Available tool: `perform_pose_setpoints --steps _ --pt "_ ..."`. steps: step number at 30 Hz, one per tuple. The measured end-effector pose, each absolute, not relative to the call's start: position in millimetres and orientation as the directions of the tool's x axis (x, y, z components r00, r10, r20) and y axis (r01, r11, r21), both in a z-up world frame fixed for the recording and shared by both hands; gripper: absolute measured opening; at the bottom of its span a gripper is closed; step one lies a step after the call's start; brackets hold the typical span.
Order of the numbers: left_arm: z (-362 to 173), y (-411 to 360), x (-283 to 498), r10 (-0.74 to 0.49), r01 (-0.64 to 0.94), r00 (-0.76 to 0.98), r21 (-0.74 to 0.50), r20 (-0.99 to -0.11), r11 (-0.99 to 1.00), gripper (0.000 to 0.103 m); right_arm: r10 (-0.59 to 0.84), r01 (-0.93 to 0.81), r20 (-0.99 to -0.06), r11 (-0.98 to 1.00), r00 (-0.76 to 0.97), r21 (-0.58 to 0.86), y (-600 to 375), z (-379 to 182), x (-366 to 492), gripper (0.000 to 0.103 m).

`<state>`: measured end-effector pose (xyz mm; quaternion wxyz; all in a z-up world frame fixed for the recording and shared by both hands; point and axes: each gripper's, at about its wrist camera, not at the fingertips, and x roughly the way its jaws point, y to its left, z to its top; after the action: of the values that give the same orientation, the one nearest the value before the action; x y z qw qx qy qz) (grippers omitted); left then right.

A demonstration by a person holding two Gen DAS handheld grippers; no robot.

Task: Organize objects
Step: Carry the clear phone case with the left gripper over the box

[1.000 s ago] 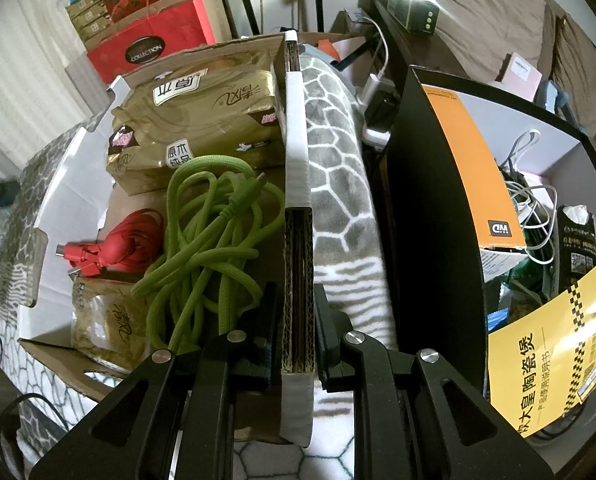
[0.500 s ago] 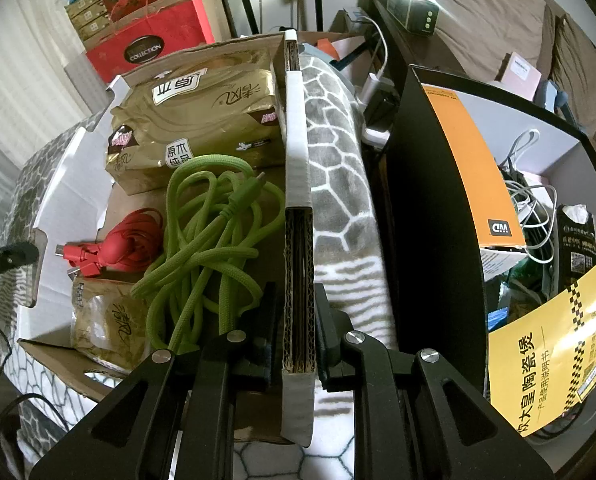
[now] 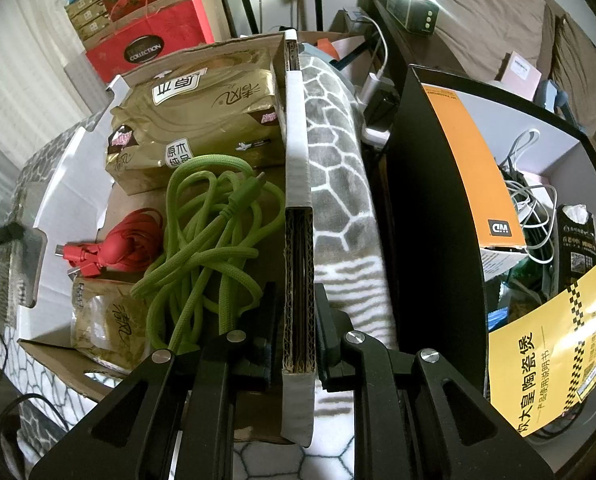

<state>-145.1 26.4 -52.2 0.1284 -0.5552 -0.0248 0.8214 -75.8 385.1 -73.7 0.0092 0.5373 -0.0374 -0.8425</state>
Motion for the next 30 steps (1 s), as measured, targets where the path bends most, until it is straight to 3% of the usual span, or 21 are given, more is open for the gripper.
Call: perform_pose_setpoints --steps 8,21,30 --pt "-32.9 28.3 -151.7 -0.027 -0.171 -0.487 0.125 -0.873 -0.977 0.004 -0.054 -0.025 -0.905 -0.997 -0.422 0.071 385.6 -74.3 -74.8 0.017" --pt "-31.0 67.1 -142.7 0.092 -0.265 -0.448 0.035 -0.889 -0.964 0.005 -0.050 -0.025 -0.906 -0.997 -0.420 0.067 388.1 -75.1 -73.8 0.017" --pt "2.5 84.3 -143.1 0.250 -0.294 -0.444 -0.124 -0.860 -0.948 0.005 -0.048 -0.025 -0.906 -0.998 -0.420 0.064 388.1 -75.4 -73.1 0.017"
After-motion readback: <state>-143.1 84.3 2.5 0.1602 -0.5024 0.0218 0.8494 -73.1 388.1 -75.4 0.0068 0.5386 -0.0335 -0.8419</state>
